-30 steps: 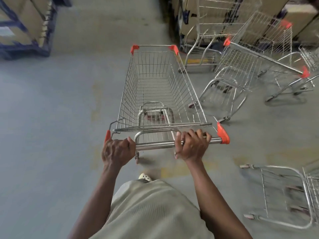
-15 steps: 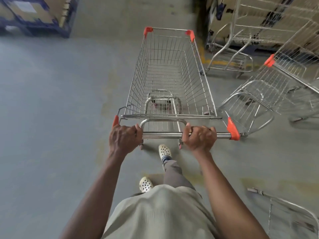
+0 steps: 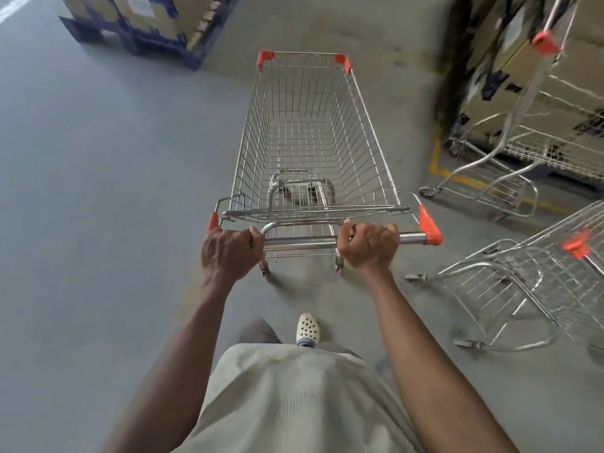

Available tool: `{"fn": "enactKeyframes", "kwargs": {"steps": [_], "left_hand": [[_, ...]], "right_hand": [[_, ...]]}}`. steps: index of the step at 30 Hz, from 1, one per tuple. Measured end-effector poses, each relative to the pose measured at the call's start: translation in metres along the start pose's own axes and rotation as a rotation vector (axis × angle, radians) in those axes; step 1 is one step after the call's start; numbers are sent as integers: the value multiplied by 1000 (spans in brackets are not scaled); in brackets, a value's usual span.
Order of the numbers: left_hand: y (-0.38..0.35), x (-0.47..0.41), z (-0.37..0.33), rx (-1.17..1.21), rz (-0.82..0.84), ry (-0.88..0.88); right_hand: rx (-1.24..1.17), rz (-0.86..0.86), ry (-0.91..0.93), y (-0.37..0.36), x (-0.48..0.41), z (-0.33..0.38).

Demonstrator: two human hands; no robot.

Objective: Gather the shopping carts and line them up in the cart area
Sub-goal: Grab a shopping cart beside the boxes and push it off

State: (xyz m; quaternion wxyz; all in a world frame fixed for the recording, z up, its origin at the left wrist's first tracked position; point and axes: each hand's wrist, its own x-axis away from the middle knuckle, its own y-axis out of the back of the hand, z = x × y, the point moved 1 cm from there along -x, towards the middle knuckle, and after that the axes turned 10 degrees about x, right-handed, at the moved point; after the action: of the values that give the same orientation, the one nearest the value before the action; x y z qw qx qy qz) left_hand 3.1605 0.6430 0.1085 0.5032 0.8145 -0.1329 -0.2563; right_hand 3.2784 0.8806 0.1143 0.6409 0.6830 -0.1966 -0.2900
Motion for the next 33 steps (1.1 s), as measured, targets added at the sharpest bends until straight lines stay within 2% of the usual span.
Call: {"fn": "enactKeyframes", "kwargs": {"steps": [7, 12, 26, 33], "left_hand": [[-1, -38, 28, -66, -78, 134], [10, -70, 72, -119, -124, 210], [70, -159, 275, -182, -154, 399], [83, -191, 358, -242, -256, 522]], "right_hand": [[-44, -39, 154, -13, -77, 49], [-69, -50, 263, -20, -121, 111], [-152, -87, 478, -32, -221, 367], [-190, -160, 663, -41, -270, 479]]}}
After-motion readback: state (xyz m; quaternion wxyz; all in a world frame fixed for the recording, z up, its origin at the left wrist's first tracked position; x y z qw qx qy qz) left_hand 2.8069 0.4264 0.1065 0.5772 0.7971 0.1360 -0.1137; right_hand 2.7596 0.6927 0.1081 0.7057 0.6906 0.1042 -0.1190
